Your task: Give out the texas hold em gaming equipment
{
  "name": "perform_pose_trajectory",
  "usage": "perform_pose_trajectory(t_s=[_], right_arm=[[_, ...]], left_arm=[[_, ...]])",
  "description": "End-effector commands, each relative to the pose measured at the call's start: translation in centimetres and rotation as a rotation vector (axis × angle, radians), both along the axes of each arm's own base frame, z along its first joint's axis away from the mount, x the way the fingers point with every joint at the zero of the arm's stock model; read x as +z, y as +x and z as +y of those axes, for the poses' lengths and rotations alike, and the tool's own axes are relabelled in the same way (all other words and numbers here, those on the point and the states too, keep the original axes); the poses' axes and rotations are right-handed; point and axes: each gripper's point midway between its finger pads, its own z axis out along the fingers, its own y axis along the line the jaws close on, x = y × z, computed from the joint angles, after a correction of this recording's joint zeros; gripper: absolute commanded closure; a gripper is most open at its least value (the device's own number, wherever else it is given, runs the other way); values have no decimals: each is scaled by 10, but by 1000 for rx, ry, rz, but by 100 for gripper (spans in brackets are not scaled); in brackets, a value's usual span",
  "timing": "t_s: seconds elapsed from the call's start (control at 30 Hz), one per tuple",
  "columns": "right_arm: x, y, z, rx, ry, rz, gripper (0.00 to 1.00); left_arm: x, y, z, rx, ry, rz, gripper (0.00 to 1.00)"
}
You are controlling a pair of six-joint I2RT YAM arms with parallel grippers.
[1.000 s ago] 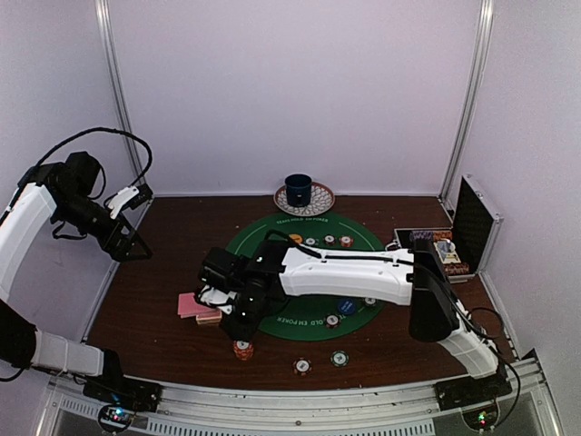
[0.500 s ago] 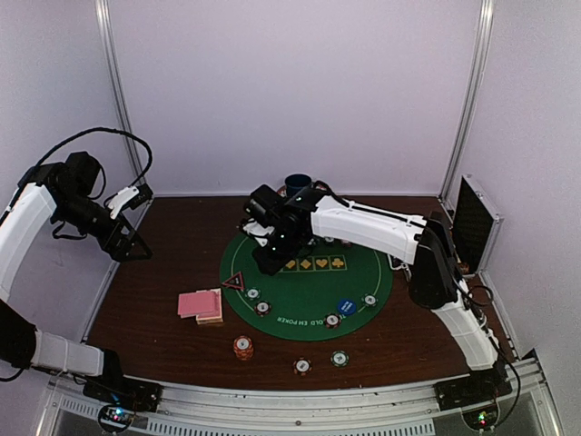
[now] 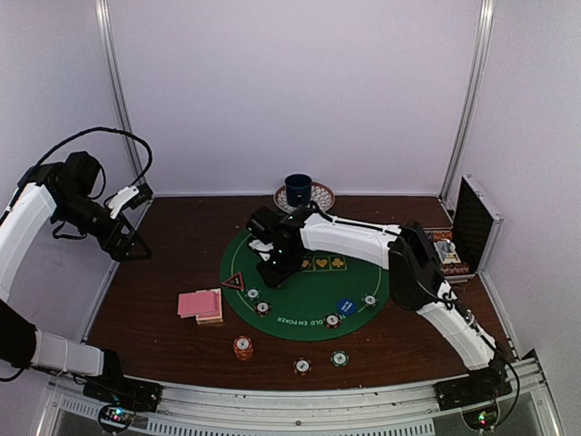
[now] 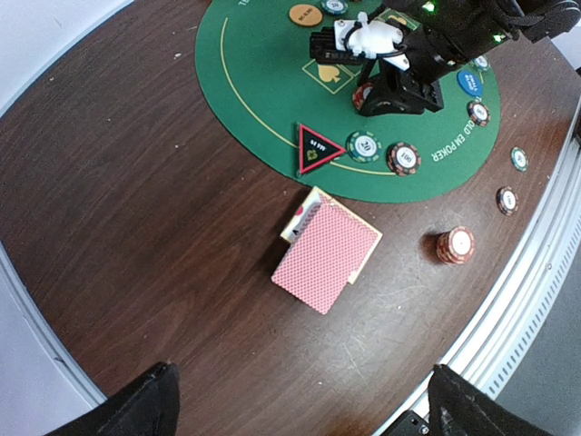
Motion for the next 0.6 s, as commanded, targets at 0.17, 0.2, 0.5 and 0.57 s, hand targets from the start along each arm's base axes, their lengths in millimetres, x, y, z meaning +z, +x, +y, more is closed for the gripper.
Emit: perform_pose_trajectory(t_s=[0.17,0.2,0.5,0.57], right_arm=[[-4,4,16,-20,59,5,88],[-5,3,17,-20,60,11,88],[-4,2,22,-21,82,21,85],[-4,1,25,-18,92,27,85]], left_arm=[[8,3,-3,-27,-7,-41,2],[7,3,-3,-27,-7,-42,2],[5,1,-3,-27,-6,-33,2],[5,1,-3,-27,-6,-34,3]])
